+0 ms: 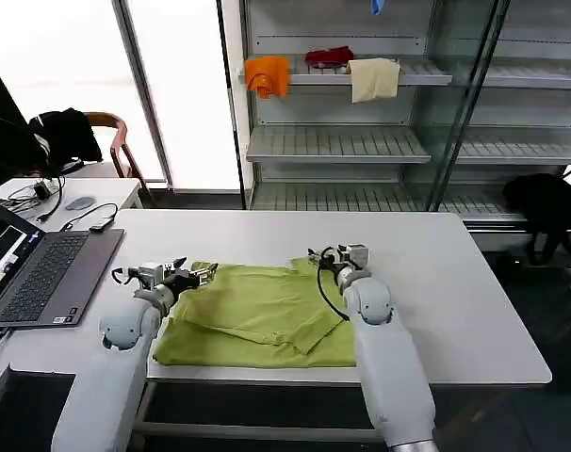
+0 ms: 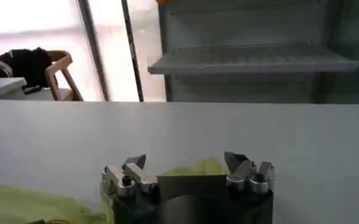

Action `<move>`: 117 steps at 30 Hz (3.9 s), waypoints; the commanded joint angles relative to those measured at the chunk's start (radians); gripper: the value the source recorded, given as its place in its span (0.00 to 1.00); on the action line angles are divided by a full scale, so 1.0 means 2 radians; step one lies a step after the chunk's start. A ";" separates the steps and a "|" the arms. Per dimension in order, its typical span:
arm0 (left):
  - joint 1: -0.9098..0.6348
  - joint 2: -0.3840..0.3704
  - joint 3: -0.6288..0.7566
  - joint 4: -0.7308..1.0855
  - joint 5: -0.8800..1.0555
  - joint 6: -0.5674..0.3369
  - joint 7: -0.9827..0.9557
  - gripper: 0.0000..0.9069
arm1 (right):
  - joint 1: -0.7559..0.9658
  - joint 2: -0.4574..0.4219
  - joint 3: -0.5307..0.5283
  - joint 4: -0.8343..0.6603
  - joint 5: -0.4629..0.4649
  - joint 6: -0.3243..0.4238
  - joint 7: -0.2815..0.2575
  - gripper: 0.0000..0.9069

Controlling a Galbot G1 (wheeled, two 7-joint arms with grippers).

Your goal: Fold and organize the clothes.

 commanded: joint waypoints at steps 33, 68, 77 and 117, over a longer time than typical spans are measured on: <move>-0.025 -0.006 0.006 0.037 0.005 0.000 0.008 0.01 | -0.004 -0.007 -0.031 0.020 0.005 -0.001 -0.012 0.00; 0.164 0.044 -0.085 -0.171 -0.121 -0.012 0.045 0.01 | -0.244 -0.065 -0.037 0.317 0.057 -0.002 -0.005 0.00; 0.194 0.046 -0.093 -0.197 -0.118 -0.016 0.048 0.01 | -0.267 -0.064 -0.028 0.333 0.056 -0.002 -0.003 0.00; 0.236 0.023 -0.096 -0.215 -0.056 -0.040 0.045 1.00 | -0.344 -0.069 0.012 0.370 -0.119 0.049 -0.008 1.00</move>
